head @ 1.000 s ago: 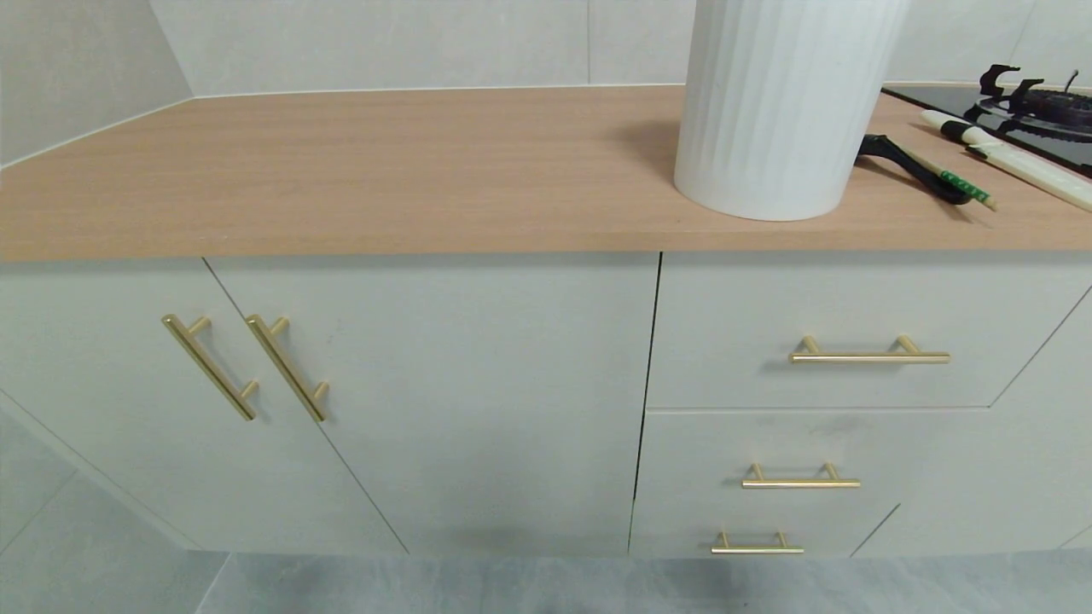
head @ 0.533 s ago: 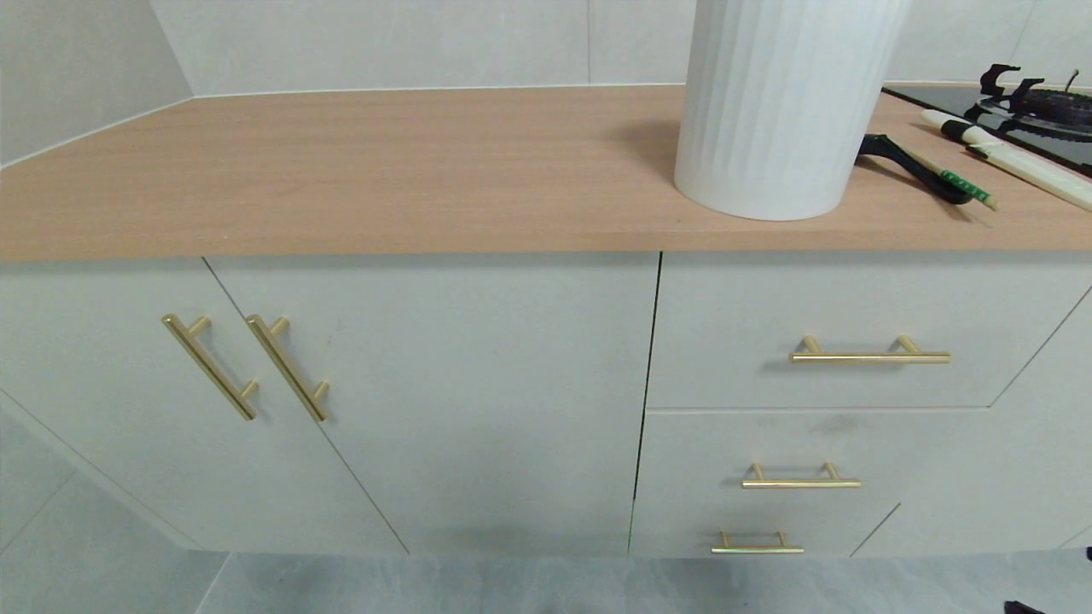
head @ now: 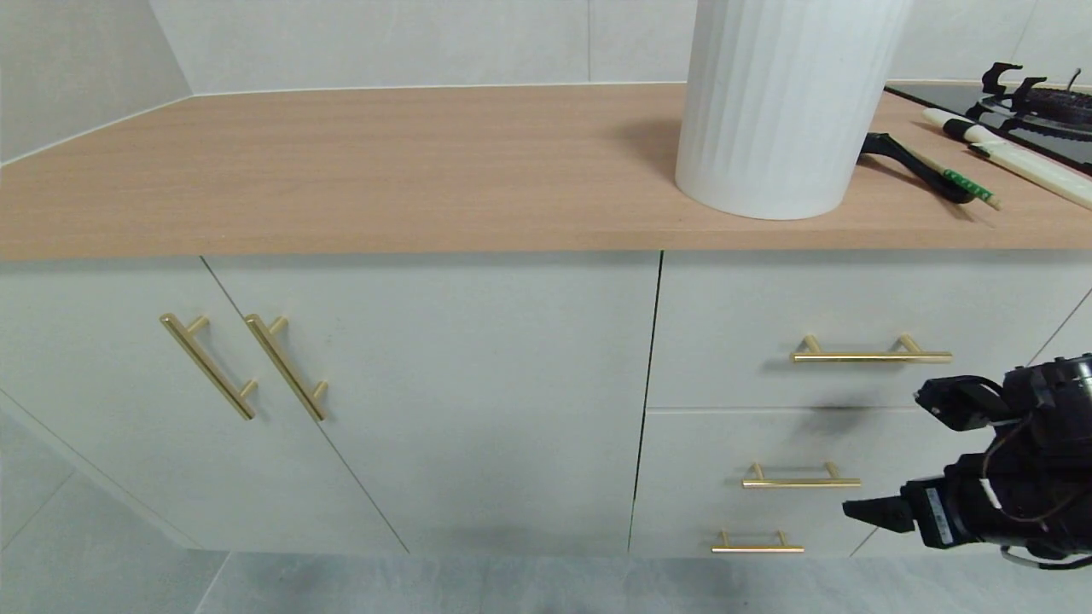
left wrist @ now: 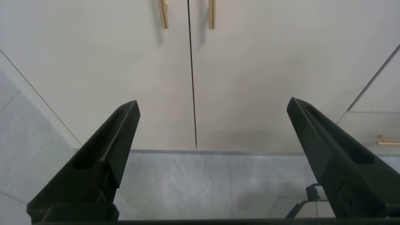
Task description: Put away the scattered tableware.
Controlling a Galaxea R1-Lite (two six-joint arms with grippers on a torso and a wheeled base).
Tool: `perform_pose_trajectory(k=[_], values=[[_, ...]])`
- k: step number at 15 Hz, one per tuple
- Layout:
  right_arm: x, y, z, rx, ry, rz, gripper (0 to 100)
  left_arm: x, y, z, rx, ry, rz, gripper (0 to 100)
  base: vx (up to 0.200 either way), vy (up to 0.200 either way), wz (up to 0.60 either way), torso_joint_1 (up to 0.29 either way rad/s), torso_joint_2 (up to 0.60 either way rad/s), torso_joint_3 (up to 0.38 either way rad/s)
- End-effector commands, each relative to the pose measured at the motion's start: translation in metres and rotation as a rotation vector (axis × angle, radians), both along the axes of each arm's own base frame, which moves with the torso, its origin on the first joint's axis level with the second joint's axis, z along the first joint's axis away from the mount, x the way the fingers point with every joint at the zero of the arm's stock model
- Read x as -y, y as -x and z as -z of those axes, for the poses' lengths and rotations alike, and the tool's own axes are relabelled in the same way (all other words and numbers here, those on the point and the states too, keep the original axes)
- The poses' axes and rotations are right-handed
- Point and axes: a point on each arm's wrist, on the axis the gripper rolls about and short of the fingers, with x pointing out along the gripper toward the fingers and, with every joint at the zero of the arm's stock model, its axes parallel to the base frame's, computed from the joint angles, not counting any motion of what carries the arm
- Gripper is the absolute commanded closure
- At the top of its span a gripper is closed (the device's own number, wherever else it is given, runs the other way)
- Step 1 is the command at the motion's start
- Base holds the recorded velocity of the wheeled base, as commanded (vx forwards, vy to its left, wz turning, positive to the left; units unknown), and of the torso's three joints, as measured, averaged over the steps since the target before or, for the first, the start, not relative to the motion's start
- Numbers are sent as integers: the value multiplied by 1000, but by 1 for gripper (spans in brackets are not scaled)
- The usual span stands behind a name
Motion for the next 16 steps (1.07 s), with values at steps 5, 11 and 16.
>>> perform_pose_trajectory(k=[5, 11, 16], values=[[-32, -29, 80, 35, 57, 142, 0, 0, 0, 0, -1, 0, -1, 0, 0, 0, 0, 0, 0, 0], [-38, -38, 99, 197, 59, 194, 0, 0, 0, 0, -1, 2, -1, 0, 0, 0, 0, 0, 0, 0], [-39, -49, 105, 286, 38, 235, 0, 0, 0, 0, -1, 0, -1, 0, 0, 0, 0, 0, 0, 0]])
